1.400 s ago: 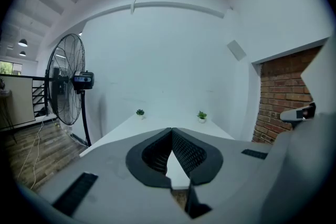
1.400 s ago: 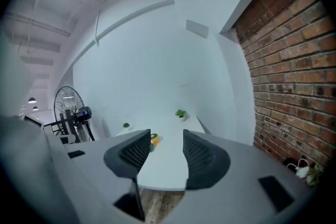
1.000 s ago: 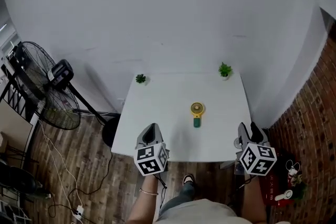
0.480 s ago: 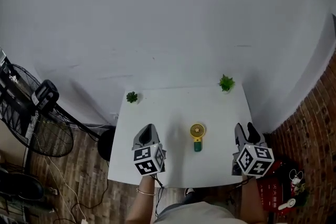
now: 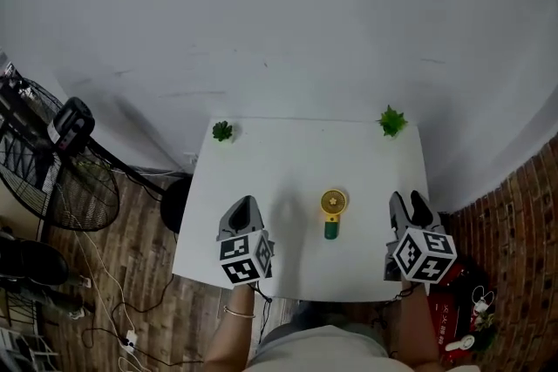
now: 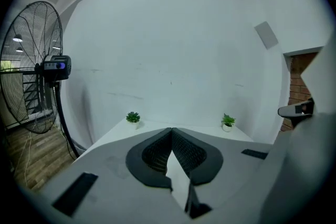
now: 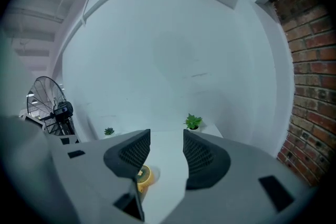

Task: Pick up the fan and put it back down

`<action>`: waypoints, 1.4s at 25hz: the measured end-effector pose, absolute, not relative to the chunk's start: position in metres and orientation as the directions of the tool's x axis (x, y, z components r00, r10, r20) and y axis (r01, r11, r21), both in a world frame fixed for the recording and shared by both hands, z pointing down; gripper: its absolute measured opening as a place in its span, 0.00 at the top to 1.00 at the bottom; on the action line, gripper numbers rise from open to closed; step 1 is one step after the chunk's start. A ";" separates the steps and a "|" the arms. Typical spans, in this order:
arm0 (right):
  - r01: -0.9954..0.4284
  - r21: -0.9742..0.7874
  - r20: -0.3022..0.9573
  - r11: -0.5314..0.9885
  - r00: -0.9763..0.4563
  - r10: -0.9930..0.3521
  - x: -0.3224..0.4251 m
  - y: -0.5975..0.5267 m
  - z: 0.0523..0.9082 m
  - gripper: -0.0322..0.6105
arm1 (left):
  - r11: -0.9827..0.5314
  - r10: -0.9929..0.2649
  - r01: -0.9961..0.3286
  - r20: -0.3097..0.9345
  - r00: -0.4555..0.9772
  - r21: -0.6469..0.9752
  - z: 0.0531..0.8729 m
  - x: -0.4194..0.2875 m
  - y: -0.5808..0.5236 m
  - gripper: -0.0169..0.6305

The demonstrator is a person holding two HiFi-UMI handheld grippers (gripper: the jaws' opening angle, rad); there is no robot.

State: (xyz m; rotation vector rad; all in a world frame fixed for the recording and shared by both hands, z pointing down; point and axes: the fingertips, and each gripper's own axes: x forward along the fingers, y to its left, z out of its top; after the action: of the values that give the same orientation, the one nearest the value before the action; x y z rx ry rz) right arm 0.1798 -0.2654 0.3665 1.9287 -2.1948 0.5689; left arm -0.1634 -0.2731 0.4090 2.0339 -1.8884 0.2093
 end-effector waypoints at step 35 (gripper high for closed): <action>-0.922 -0.162 0.535 0.351 -0.381 -0.754 0.047 -0.275 0.446 0.64 | 0.224 -0.879 -0.957 0.463 -0.115 0.187 0.476 -0.254 -0.192 0.96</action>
State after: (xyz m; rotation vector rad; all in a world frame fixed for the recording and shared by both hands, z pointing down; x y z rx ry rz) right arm 0.0469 -0.2746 0.4463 1.4742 -2.2516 0.6303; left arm -0.2545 -0.1917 0.4765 1.6859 -2.0262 0.2150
